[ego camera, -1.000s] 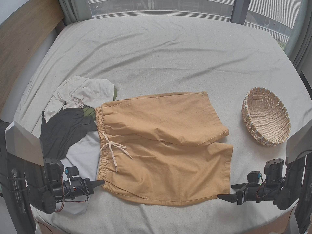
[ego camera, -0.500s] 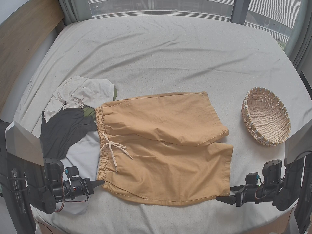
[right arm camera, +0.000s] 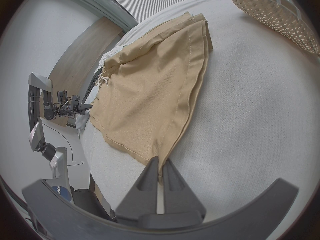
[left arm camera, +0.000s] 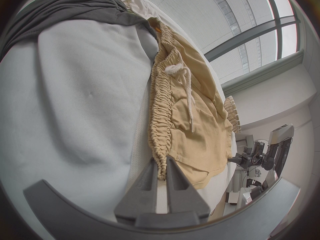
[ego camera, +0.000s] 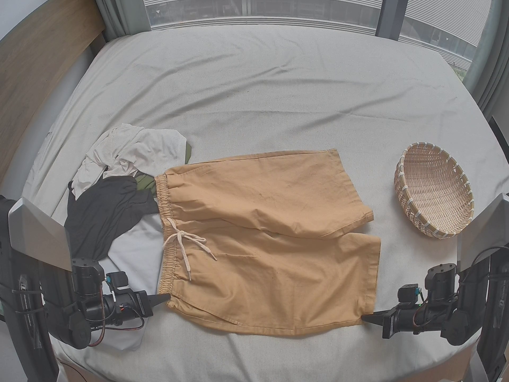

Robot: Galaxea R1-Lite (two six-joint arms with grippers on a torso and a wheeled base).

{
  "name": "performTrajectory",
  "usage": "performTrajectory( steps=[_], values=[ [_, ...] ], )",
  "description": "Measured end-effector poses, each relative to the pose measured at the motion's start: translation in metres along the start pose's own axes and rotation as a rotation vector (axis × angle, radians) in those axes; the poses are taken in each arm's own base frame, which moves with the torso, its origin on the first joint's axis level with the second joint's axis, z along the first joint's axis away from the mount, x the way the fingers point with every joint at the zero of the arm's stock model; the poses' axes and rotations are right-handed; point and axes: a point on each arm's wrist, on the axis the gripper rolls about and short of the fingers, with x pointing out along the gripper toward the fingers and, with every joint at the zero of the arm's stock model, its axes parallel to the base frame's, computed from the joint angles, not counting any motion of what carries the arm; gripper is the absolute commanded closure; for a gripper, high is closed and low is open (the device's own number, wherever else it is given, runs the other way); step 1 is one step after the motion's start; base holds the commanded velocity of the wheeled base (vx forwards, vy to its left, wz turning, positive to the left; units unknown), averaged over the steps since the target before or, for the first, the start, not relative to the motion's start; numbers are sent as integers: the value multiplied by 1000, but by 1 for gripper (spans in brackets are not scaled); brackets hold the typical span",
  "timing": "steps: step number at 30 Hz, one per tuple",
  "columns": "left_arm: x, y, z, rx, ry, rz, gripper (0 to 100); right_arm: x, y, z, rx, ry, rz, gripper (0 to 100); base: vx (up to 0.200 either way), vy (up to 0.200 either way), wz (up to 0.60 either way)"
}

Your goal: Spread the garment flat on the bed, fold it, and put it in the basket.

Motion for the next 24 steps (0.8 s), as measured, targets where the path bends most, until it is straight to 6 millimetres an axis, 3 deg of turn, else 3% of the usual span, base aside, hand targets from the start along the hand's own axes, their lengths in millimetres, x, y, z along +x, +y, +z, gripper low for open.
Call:
performTrajectory(
  steps=[24],
  values=[
    [-3, -2, -1, -1, 6, -10, 100, -1, 0, -1, 9, 6, -4, 100, 0, 0, 0]
  ],
)
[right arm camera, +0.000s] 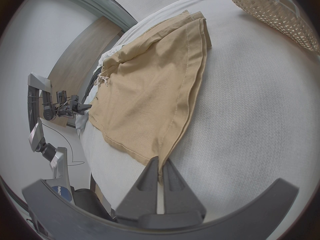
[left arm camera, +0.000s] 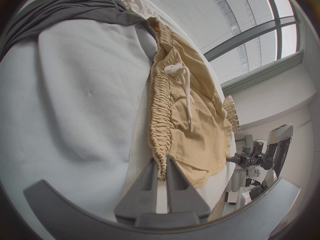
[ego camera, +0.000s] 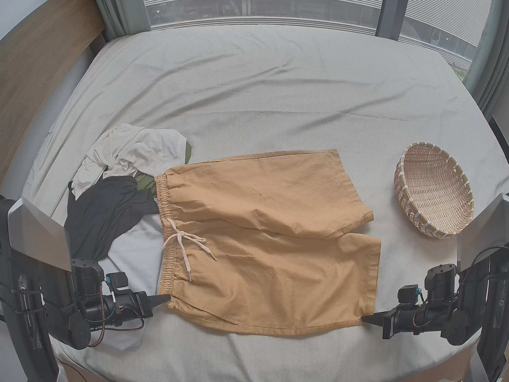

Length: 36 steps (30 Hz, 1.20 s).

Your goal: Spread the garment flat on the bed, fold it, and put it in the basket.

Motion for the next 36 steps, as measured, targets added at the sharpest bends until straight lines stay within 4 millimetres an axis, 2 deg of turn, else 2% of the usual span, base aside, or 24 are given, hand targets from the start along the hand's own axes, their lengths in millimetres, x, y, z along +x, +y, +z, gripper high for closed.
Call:
performTrajectory(
  steps=[8, 13, 23, 28, 36],
  values=[
    [-16, -13, 3, 17, -11, -49, 100, -3, 7, 1, 20, 24, 8, 100, 0, 0, 0],
    [-32, -17, 1, 20, -7, -63, 100, -12, 18, 3, 20, 56, 18, 100, 0, 0, 0],
    [-46, -5, 2, 21, -23, -64, 100, -28, 28, 1, 45, 119, -5, 100, 0, 0, 0],
    [-48, 0, -5, -16, 27, -41, 100, -31, 30, 1, 47, 127, -6, 100, 0, 0, 0],
    [-48, 4, -15, 20, 100, -23, 100, -33, 32, -6, 73, 198, -7, 100, 0, 0, 0]
  ],
)
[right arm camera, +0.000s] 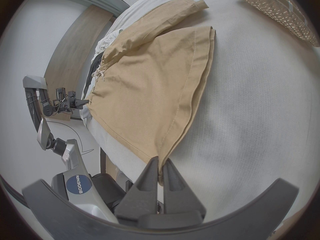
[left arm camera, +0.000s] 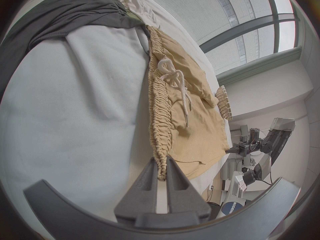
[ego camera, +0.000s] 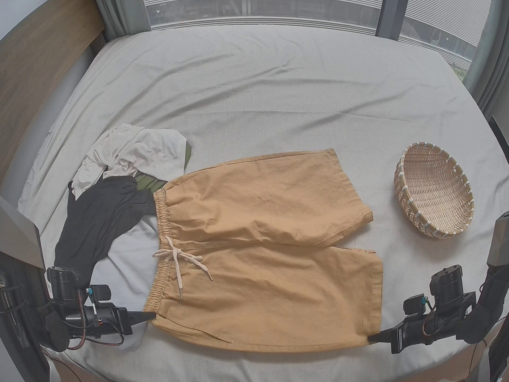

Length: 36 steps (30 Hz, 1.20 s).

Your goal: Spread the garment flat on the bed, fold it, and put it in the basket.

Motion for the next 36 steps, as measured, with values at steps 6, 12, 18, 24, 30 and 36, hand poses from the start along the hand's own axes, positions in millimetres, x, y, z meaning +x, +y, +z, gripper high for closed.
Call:
performTrajectory(
  steps=[6, 12, 18, 24, 30, 36],
  values=[
    [0, 1, -2, -1, 13, 3, 100, 0, 4, -7, 10, 64, 6, 100, 0, 0, 0],
    [-1, 1, -7, 22, 50, 6, 100, -1, 7, -8, 3, 76, 3, 100, 0, 0, 0],
    [-1, 1, -7, 32, 56, -5, 100, -2, 8, -8, 1, 71, 0, 100, 0, 0, 0],
    [-4, 2, -5, 38, 38, -19, 100, -4, 9, -6, -6, 56, 3, 100, 0, 0, 0],
    [-7, 2, 2, 72, -16, -49, 100, -12, 12, 2, -29, -21, 8, 100, 0, 0, 0],
    [-13, -2, 10, 107, -66, -65, 100, -23, 18, 16, -61, -166, 23, 100, 0, 0, 0]
  ],
)
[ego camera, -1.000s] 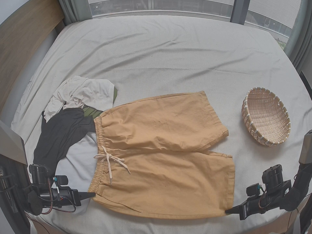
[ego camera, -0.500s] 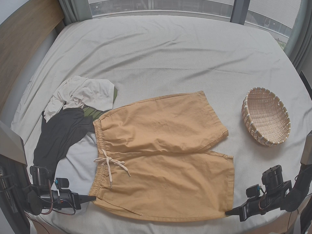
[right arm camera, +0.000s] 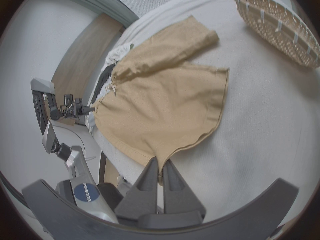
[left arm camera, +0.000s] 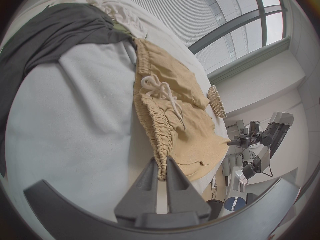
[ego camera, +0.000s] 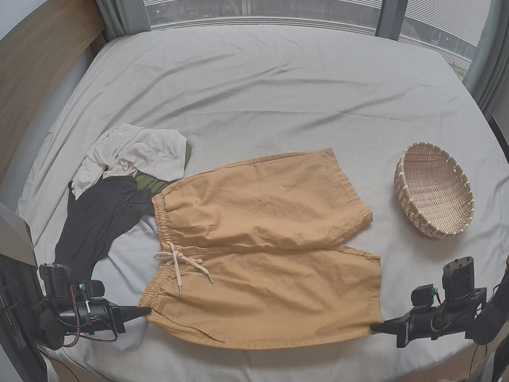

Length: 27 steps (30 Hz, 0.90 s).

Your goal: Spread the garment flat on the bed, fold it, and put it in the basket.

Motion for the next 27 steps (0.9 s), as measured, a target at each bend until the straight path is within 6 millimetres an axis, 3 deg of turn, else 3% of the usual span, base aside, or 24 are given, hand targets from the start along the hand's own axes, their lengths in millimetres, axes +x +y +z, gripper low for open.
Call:
performTrajectory(
  steps=[10, 27],
  values=[
    [-3, -16, 23, 20, -129, -59, 100, -4, 4, 22, 20, -167, 25, 100, 0, 0, 0],
    [-9, -40, 37, -27, -183, -113, 100, 1, 4, 59, 27, -312, 28, 100, 0, 0, 0]
  ],
)
